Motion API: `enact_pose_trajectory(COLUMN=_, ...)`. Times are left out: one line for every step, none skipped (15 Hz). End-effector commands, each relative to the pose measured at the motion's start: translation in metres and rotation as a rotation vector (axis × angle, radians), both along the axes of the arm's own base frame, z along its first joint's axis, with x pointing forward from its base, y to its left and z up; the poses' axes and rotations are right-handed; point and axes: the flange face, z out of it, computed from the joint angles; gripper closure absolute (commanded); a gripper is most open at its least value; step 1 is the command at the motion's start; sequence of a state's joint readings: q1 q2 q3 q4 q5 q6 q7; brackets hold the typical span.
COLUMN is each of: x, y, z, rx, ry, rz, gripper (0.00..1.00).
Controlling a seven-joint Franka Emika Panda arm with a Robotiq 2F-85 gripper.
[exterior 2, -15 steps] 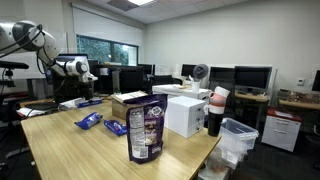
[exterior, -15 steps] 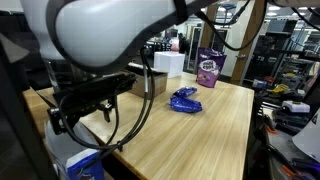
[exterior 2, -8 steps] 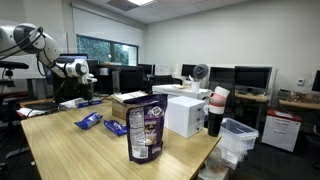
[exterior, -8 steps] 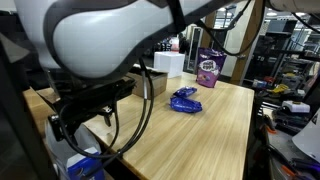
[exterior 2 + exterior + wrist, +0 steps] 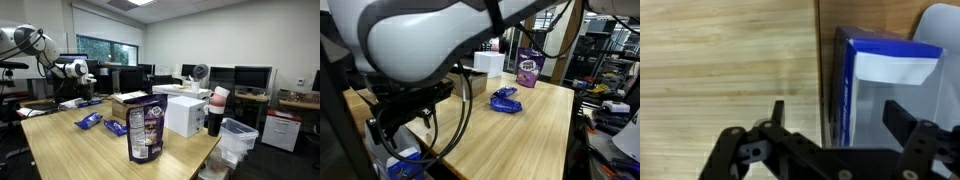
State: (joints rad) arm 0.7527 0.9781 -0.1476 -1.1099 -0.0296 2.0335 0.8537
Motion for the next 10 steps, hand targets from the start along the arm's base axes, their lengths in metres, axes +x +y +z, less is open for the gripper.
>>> enact_pose_trajectory(x=-0.0004, y=0.0027, z=0.0006, rx=-0.021, ry=-0.001, rz=-0.02, gripper=0.26)
enact_pose_trajectory(x=-0.0001, y=0.0026, z=0.0005, rx=-0.02, ry=0.0, rz=-0.02, gripper=0.32)
enact_pose_trajectory(x=0.0001, y=0.0026, z=0.0003, rx=-0.02, ry=0.0, rz=-0.02, gripper=0.38)
enact_pose_trajectory(x=0.0003, y=0.0025, z=0.0002, rx=-0.02, ry=0.0, rz=-0.02, gripper=0.44)
enact_pose_trajectory(x=0.0003, y=0.0026, z=-0.0002, rx=-0.02, ry=0.0, rz=-0.02, gripper=0.49)
enact_pose_trajectory(x=-0.0013, y=0.0047, z=-0.0013, rx=-0.022, ry=0.0, rz=-0.019, gripper=0.58)
enact_pose_trajectory(x=-0.0013, y=0.005, z=-0.0015, rx=-0.022, ry=0.001, rz=-0.019, gripper=0.63)
enact_pose_trajectory(x=-0.0012, y=0.0051, z=-0.0006, rx=-0.024, ry=0.002, rz=-0.02, gripper=0.7)
enact_pose_trajectory(x=-0.0013, y=0.0054, z=0.0004, rx=-0.026, ry=0.005, rz=-0.02, gripper=0.76)
enact_pose_trajectory(x=-0.0012, y=0.0055, z=0.0003, rx=-0.028, ry=0.006, rz=-0.02, gripper=0.82)
